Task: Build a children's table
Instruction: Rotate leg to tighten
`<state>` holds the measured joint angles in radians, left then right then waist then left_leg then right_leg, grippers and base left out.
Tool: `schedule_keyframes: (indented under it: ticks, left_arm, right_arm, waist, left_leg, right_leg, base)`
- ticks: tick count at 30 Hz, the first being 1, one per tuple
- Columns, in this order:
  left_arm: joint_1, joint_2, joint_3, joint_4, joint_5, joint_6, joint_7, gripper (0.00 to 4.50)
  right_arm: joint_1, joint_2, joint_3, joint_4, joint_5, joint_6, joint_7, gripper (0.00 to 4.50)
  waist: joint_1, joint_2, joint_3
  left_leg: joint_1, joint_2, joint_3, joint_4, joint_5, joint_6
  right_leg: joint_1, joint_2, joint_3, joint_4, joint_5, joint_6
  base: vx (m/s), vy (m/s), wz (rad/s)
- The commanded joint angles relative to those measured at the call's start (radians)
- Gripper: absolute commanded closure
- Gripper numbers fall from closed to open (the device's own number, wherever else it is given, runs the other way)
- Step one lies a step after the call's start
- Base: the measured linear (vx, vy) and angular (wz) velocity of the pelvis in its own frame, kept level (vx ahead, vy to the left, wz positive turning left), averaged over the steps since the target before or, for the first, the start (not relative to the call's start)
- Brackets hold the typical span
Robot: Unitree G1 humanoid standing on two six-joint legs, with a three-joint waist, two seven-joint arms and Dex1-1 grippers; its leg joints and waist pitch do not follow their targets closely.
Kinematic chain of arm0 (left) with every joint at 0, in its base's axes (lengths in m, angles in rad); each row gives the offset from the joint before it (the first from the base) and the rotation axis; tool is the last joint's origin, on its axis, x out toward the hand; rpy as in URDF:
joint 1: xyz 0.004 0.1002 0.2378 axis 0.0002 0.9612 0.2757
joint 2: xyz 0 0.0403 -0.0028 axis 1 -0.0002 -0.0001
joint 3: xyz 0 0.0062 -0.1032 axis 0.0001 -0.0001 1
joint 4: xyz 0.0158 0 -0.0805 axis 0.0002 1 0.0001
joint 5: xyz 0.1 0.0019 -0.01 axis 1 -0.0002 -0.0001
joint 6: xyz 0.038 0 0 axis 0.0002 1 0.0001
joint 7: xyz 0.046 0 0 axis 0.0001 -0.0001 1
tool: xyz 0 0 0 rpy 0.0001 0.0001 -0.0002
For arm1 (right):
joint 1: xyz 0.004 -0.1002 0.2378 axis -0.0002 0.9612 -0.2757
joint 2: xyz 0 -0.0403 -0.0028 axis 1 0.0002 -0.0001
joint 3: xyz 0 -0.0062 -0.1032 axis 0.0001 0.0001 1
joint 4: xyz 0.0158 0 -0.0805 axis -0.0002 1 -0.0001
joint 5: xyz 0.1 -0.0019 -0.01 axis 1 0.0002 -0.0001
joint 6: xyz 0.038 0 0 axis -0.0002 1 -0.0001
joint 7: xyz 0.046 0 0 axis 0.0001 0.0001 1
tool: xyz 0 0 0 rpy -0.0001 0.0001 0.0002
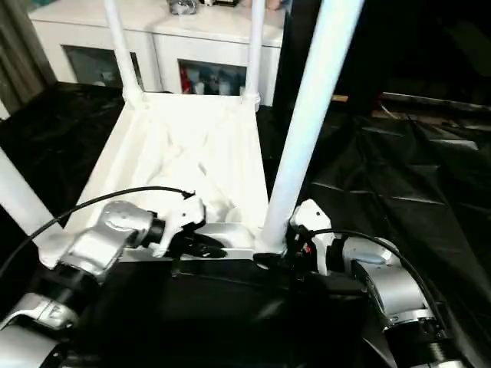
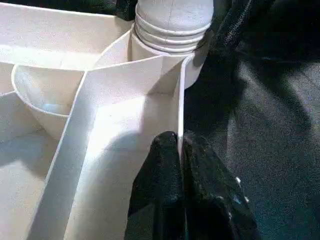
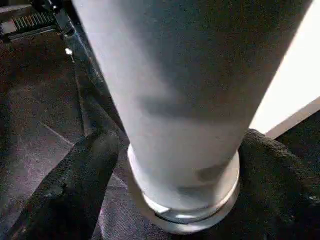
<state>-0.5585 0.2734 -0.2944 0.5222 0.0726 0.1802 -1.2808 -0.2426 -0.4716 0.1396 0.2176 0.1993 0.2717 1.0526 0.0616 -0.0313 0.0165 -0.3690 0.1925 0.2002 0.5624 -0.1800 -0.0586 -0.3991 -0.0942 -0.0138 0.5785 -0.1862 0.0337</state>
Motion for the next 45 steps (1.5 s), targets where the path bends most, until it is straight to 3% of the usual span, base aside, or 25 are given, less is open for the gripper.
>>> schedule_keyframes:
  ticks: [1,2,7,12,20,24,26,28,32,33,34,36,39,40,43,45]
  left_arm:
    - [0.033,-0.022,0.005,0.011,-0.070,0.006,-0.022,4.50]
    - [0.037,-0.022,0.005,0.004,-0.070,0.010,-0.025,4.50]
    - [0.036,-0.021,0.003,-0.002,-0.069,0.014,-0.023,4.50]
    - [0.038,-0.012,-0.003,-0.009,-0.059,0.020,-0.019,4.50]
    - [0.040,-0.019,0.001,-0.019,-0.060,0.028,-0.005,4.50]
    - [0.008,-0.089,0.006,0.038,-0.017,0.049,0.145,4.50]
    - [-0.027,-0.151,0.018,0.094,0.006,0.080,0.264,4.50]
    - [-0.048,-0.189,0.023,0.127,0.018,0.086,0.328,4.50]
    - [-0.095,-0.272,-0.005,0.194,0.056,0.075,0.434,4.50]
    - [-0.099,-0.279,-0.015,0.199,0.065,0.070,0.437,4.50]
    - [-0.103,-0.291,-0.031,0.206,0.078,0.059,0.439,4.50]
    - [-0.108,-0.305,-0.044,0.217,0.088,0.052,0.435,4.50]
    - [-0.107,-0.305,-0.041,0.217,0.083,0.055,0.426,4.50]
    - [-0.107,-0.302,-0.039,0.219,0.080,0.055,0.423,4.50]
    - [-0.091,-0.261,-0.027,0.195,0.054,0.043,0.361,4.50]
    - [-0.081,-0.243,-0.029,0.182,0.046,0.032,0.326,4.50]
  right_arm:
    - [-0.008,0.004,0.010,0.015,0.002,0.004,0.001,0.63]
    - [-0.011,0.007,0.015,0.016,0.002,0.005,0.004,0.79]
    - [-0.027,0.013,0.025,0.050,-0.025,-0.004,-0.017,1.24]
    - [-0.038,0.014,0.033,0.080,-0.046,-0.012,-0.035,1.68]
    - [-0.035,0.033,0.022,0.085,-0.030,-0.012,-0.051,1.79]
    - [-0.031,0.108,-0.023,0.124,-0.060,0.020,-0.251,1.79]
    - [-0.025,0.178,-0.053,0.153,-0.090,0.045,-0.421,1.79]
    - [-0.020,0.223,-0.073,0.159,-0.092,0.067,-0.503,1.79]
    - [-0.023,0.341,-0.087,0.156,-0.101,0.088,-0.654,1.80]
    - [-0.026,0.352,-0.080,0.156,-0.106,0.084,-0.664,1.80]
    - [-0.032,0.369,-0.064,0.155,-0.116,0.075,-0.673,1.80]
    - [-0.034,0.382,-0.035,0.145,-0.133,0.055,-0.665,1.80]
    - [-0.026,0.374,-0.018,0.125,-0.122,0.043,-0.620,1.80]
    - [-0.021,0.368,-0.013,0.114,-0.111,0.044,-0.596,1.24]
    - [-0.008,0.331,-0.029,0.077,-0.076,0.042,-0.525,1.04]
    - [-0.008,0.314,-0.035,0.072,-0.074,0.032,-0.510,0.81]
  waist:
    - [0.005,-0.022,-0.033]
    - [0.004,-0.025,-0.033]
    - [0.003,-0.024,-0.034]
    - [0.002,-0.025,-0.033]
    - [0.000,-0.028,-0.033]
    - [-0.004,-0.030,-0.030]
    - [-0.006,-0.025,-0.028]
    - [-0.009,-0.028,-0.027]
    - [-0.007,-0.023,-0.028]
    - [-0.005,-0.004,-0.028]
    - [-0.009,-0.016,-0.027]
    - [-0.008,-0.008,-0.028]
    - [-0.008,-0.011,-0.029]
    - [-0.007,-0.010,-0.029]
    - [-0.002,-0.014,-0.031]
    - [-0.002,-0.017,-0.032]
  left_leg:
    - [0.008,0.037,-0.013,-0.062,-0.239,0.070]
    - [0.008,0.036,-0.012,-0.062,-0.238,0.070]
    - [0.008,0.035,-0.011,-0.059,-0.211,0.075]
    - [0.009,0.035,-0.012,-0.060,-0.223,0.071]
    - [0.009,0.035,-0.012,-0.059,-0.222,0.068]
    - [0.009,0.034,-0.013,-0.063,-0.248,0.051]
    - [0.014,0.031,-0.015,-0.065,-0.284,0.016]
    - [0.014,0.030,-0.018,-0.069,-0.308,-0.001]
    - [0.016,0.029,-0.021,-0.072,-0.348,-0.004]
    - [0.018,0.028,-0.024,-0.073,-0.353,-0.010]
    - [0.016,0.026,-0.023,-0.073,-0.370,-0.010]
    - [0.016,0.027,-0.024,-0.074,-0.377,-0.011]
    - [0.015,0.028,-0.025,-0.076,-0.385,-0.007]
    - [0.014,0.028,-0.025,-0.076,-0.384,-0.004]
    - [0.014,0.030,-0.023,-0.074,-0.372,0.007]
    - [0.007,0.030,-0.023,-0.074,-0.339,0.016]
  right_leg:
    - [0.031,-0.039,0.016,-0.062,-0.228,-0.213]
    - [0.031,-0.038,0.016,-0.062,-0.228,-0.210]
    - [0.032,-0.037,0.015,-0.058,-0.188,-0.222]
    - [0.032,-0.038,0.015,-0.059,-0.211,-0.218]
    - [0.032,-0.037,0.016,-0.057,-0.206,-0.218]
    - [0.030,-0.037,0.016,-0.064,-0.266,-0.205]
    - [0.022,-0.038,0.016,-0.073,-0.348,-0.179]
    - [0.022,-0.036,0.014,-0.079,-0.387,-0.157]
    - [0.016,-0.037,0.016,-0.088,-0.423,-0.127]
    - [0.014,-0.037,0.017,-0.089,-0.420,-0.125]
    - [0.015,-0.036,0.014,-0.093,-0.443,-0.115]
    - [0.014,-0.035,0.016,-0.095,-0.435,-0.108]
    - [0.016,-0.035,0.015,-0.093,-0.429,-0.108]
    - [0.017,-0.036,0.015,-0.092,-0.423,-0.110]
    - [0.018,-0.036,0.016,-0.091,-0.393,-0.117]
    - [0.024,-0.037,0.017,-0.085,-0.350,-0.129]
  base:
    - [0.000,0.000,0.00]
    - [0.000,0.000,0.00]
    - [0.000,0.000,0.00]
    - [0.000,0.000,0.00]
    - [0.000,0.000,0.00]
    - [0.000,0.000,0.00]
    - [0.000,0.000,0.00]
    - [0.000,0.000,0.00]
    - [0.000,0.000,0.00]
    - [0.000,0.000,0.00]
    - [0.000,0.000,0.00]
    - [0.000,0.000,0.00]
    - [0.000,0.000,0.00]
    - [0.000,0.000,0.00]
    - [0.000,0.000,0.00]
    - [0.000,0.000,0.00]
